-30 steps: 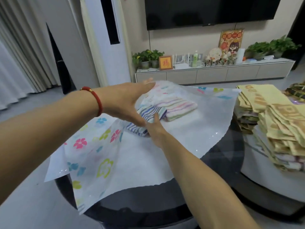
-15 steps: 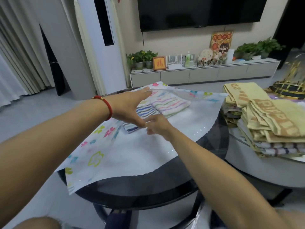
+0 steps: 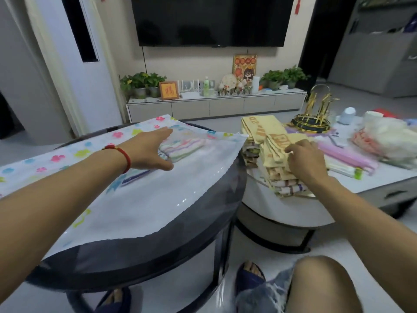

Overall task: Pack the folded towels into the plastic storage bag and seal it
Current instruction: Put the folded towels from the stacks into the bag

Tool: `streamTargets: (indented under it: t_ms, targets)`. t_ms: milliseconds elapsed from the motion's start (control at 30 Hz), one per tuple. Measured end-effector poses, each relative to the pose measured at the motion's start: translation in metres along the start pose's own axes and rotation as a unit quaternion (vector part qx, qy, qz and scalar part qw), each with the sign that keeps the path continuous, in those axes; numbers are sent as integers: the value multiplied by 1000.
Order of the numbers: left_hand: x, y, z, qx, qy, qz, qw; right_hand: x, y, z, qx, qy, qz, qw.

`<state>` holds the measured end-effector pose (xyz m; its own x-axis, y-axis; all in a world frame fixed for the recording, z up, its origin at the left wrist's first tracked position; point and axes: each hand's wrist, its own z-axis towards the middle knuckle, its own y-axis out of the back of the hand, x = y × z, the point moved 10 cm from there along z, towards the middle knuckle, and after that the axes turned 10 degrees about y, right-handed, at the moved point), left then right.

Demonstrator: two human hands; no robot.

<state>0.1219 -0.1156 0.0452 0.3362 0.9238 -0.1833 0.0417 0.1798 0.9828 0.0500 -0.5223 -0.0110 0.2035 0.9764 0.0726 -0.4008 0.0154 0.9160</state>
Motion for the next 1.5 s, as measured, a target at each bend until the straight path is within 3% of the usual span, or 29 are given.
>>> streamTargets:
  t_ms: [167, 233, 367, 433, 567, 667, 767, 867, 933, 1033, 1167, 1367, 1500]
  targets:
    - [0, 1, 1, -8, 4, -12, 1000, -68, -39, 12, 173, -104, 12, 979]
    - [2, 0, -1, -11, 0, -7, 1000, -76, -41, 15, 178, -110, 6, 978]
    - [6, -5, -5, 4, 0, 13, 1000, -69, -22, 32, 103, -86, -34, 990]
    - [8, -5, -7, 8, 8, 24, 1000, -62, -24, 38, 119, -90, 63, 987]
    - [11, -1, -17, -3, 29, 33, 999, -49, -31, 27, 220, -160, 270, 923]
    - [19, 5, -33, -42, 58, 43, 996, -29, -15, 14, 229, -181, 415, 862]
    - [39, -5, -54, -44, 102, 60, 992, 11, 6, -6, 264, -120, 520, 803]
    - [58, -28, -71, 22, 130, 89, 987, 74, 20, -35, 349, -28, 591, 727]
    - [63, -34, -73, 60, 130, 100, 985, 119, 25, -47, 383, 34, 602, 700]
    - [61, -18, -71, 57, 119, 97, 986, 187, 20, -58, 408, 92, 609, 674]
    - [59, 18, -64, 49, 95, 129, 986, 258, 2, -57, 391, 73, 661, 636]
    - [71, 45, -60, 143, 94, 173, 970, 344, -24, -29, 307, 3, 770, 559]
    - [81, 39, -61, 176, 87, 190, 962, 416, -52, -22, 258, -50, 797, 544]
